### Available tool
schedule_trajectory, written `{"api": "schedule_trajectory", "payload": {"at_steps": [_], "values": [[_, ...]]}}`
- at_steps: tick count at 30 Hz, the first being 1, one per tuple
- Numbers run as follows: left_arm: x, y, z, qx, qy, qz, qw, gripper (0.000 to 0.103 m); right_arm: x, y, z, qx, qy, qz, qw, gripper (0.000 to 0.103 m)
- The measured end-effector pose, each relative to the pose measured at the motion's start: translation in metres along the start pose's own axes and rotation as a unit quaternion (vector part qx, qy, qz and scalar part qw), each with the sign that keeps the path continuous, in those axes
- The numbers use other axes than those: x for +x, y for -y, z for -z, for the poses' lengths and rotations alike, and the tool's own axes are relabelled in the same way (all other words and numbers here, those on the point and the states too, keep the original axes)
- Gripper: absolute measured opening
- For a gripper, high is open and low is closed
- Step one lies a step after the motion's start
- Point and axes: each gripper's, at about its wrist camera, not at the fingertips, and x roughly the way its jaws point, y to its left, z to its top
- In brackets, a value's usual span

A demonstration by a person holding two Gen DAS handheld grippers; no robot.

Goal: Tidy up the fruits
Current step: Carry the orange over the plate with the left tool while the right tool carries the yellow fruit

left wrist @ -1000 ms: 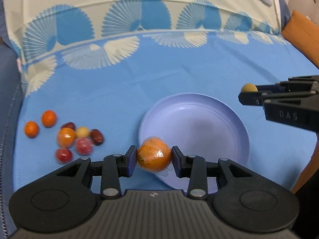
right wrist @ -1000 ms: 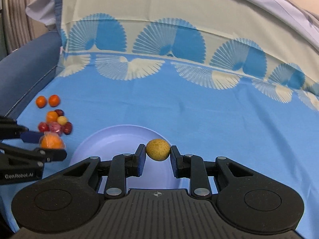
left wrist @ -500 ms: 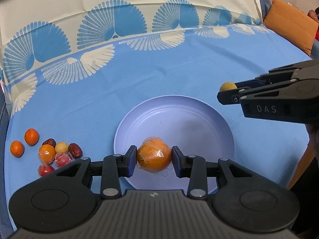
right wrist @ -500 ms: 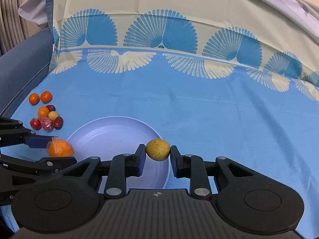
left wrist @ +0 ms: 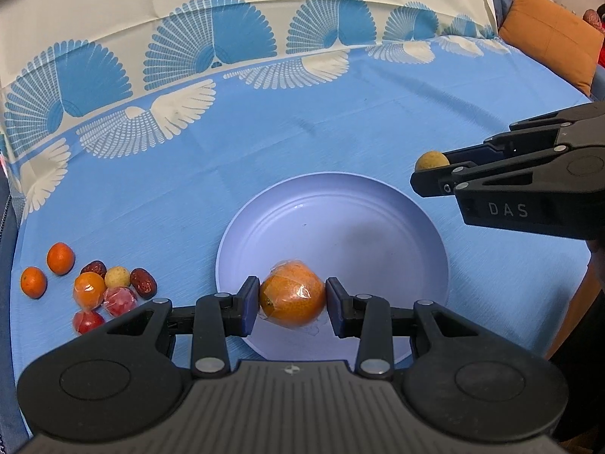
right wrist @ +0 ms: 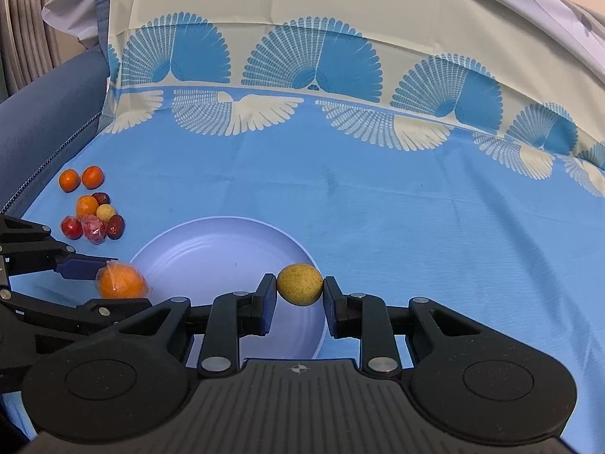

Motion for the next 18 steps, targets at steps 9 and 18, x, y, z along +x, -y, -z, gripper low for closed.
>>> {"api": "schedule_trajectory", "payload": {"at_steps": [9,18], "values": [[0.0034,-0.0006,0.0009,0.002,-0.012,-0.008,0.9999,0.042,0.0016,-0.0024,-0.0008,-0.01,-0.006,-0.004,1.0,0.028],[0.0058,-0.0026,0.0028,0.0,-0.021,-0.013,0.9997,0.042,0.0039,-0.0065,0.0008,-0.019,-0.012,-0.008,1.0,0.028]]}}
